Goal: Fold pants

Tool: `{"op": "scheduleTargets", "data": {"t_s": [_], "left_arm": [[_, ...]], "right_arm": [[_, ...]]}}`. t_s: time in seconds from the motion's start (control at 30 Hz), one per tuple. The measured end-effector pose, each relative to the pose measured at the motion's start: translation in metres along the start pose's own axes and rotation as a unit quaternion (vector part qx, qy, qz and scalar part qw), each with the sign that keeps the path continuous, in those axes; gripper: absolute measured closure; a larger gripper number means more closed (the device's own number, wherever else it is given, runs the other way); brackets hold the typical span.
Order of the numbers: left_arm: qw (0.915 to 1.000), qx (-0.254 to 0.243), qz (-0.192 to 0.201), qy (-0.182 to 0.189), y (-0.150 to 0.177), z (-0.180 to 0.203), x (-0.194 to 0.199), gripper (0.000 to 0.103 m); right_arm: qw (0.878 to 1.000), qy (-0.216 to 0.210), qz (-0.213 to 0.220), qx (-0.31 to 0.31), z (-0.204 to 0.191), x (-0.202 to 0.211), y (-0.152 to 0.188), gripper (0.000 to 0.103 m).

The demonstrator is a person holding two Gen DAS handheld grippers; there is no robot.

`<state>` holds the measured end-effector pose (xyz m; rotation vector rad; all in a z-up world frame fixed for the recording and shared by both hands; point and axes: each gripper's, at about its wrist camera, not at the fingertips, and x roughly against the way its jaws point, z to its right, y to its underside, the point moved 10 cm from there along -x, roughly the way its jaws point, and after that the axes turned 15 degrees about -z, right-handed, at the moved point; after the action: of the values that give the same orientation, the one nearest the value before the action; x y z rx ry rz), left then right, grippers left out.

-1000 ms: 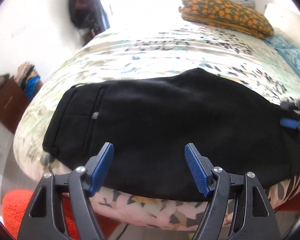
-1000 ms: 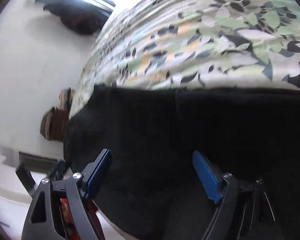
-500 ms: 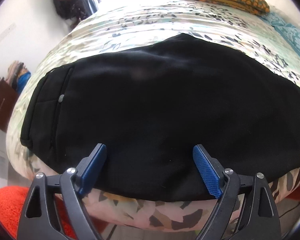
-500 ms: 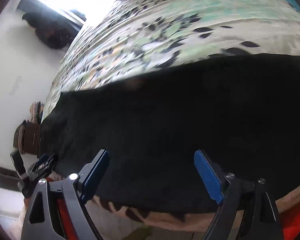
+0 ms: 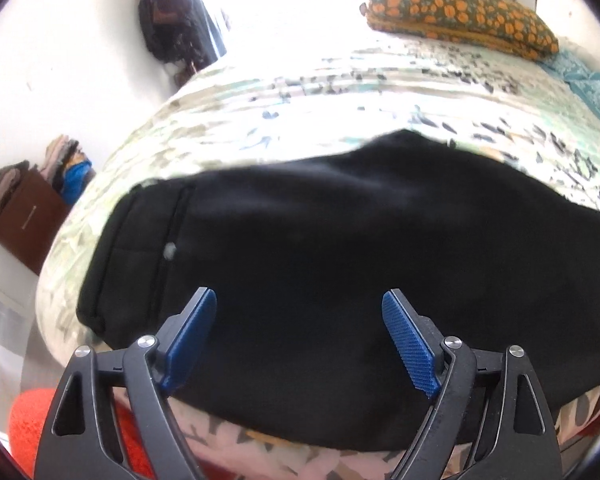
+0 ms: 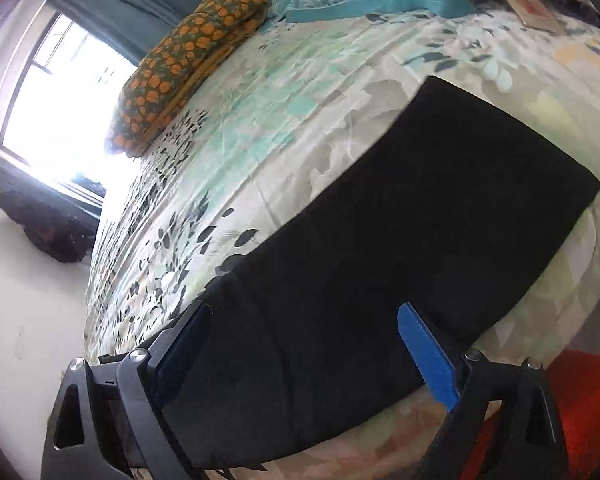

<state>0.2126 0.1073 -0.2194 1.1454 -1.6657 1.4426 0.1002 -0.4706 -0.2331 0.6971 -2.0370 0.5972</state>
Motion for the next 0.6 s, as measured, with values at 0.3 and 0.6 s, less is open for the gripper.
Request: {"op": "scheduleTargets", "data": {"t_s": [0.3, 0.6], "left_arm": [[0.9710, 0.154, -0.174, 0.056, 0.037, -0.090, -0.065, 0.000], [0.9851, 0.138, -0.044, 0.093, -0.021, -0.079, -0.009, 0.004]], "right_arm": [[0.996, -0.001, -0.024, 0.087, -0.081, -0.033, 0.020, 0.009], [0.959, 0.029, -0.053, 0.277, -0.170, -0.067, 0.075, 0.009]]}}
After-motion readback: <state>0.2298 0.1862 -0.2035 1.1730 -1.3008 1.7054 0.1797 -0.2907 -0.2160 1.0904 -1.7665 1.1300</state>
